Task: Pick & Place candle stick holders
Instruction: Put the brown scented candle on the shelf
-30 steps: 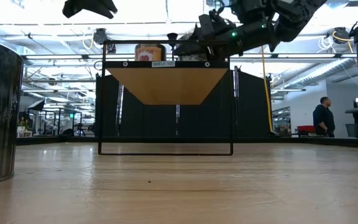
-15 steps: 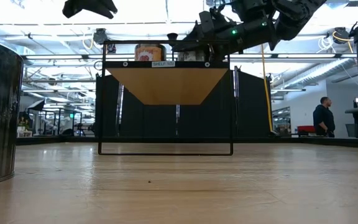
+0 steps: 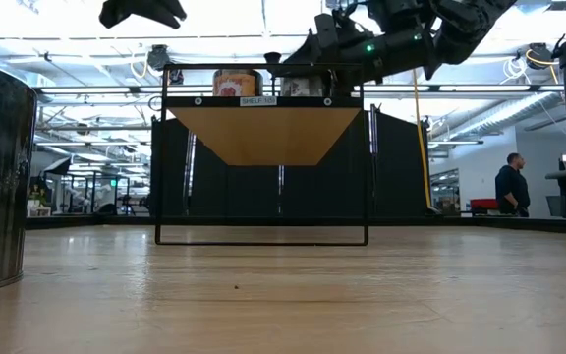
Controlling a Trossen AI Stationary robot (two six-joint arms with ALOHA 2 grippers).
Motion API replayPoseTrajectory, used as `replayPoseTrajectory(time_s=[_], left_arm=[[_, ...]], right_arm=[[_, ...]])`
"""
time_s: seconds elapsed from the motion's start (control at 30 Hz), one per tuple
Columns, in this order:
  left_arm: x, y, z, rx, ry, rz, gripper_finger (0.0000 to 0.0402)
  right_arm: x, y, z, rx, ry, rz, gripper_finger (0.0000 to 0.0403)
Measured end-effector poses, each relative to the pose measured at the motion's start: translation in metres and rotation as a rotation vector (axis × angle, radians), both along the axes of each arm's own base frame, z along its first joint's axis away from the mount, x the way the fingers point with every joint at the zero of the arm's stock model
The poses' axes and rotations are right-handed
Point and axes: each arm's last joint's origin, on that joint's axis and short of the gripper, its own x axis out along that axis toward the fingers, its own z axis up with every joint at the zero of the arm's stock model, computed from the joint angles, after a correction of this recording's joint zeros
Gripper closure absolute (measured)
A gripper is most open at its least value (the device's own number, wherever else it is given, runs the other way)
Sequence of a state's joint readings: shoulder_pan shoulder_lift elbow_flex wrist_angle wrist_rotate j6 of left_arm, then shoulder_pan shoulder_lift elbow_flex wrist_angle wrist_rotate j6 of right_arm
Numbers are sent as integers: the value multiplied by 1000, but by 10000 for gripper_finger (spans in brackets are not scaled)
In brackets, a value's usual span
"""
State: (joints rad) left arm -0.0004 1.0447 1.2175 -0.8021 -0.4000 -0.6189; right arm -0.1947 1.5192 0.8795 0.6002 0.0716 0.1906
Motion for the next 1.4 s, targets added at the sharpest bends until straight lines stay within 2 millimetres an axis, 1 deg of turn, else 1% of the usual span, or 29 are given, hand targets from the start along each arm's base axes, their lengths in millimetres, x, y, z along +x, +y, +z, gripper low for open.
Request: replayPoseTrajectory(time_s=[0.1, 0.27, 0.57, 0.7, 0.83, 0.9, 0.97, 1.1, 1.17, 1.3, 1.4], left_arm=[[0, 0, 0, -1, -4, -2, 311], [1, 0, 1, -1, -16, -8, 311], [1, 0, 2, -1, -22, -8, 311], [1, 0, 2, -1, -22, -8, 311], [1, 0, 2, -1, -23, -9, 311], [2, 0, 2, -2, -30, -9, 311], [2, 0, 3, 0, -39, -12, 311], [3, 0, 4, 3, -44, -14, 311], [3, 0, 4, 3, -44, -14, 311], [3, 0, 4, 3, -46, -14, 311], [3, 0, 4, 4, -46, -13, 311]], right_arm=[[0, 1, 2, 3, -22, 27, 35], [0, 1, 2, -4, -24, 23, 35], [-1, 1, 15, -73, -118, 24, 35], [-7, 2, 26, -106, -137, 23, 35], [-24, 5, 42, -139, -99, 21, 41], [-37, 8, 49, -133, -41, 24, 56], [-48, 10, 52, -118, 31, 28, 80], [-72, 15, 55, -88, 165, 35, 141], [-81, 16, 53, -52, 229, 35, 176], [-86, 18, 42, 3, 267, 35, 246], [-85, 18, 34, 21, 238, 30, 294]])
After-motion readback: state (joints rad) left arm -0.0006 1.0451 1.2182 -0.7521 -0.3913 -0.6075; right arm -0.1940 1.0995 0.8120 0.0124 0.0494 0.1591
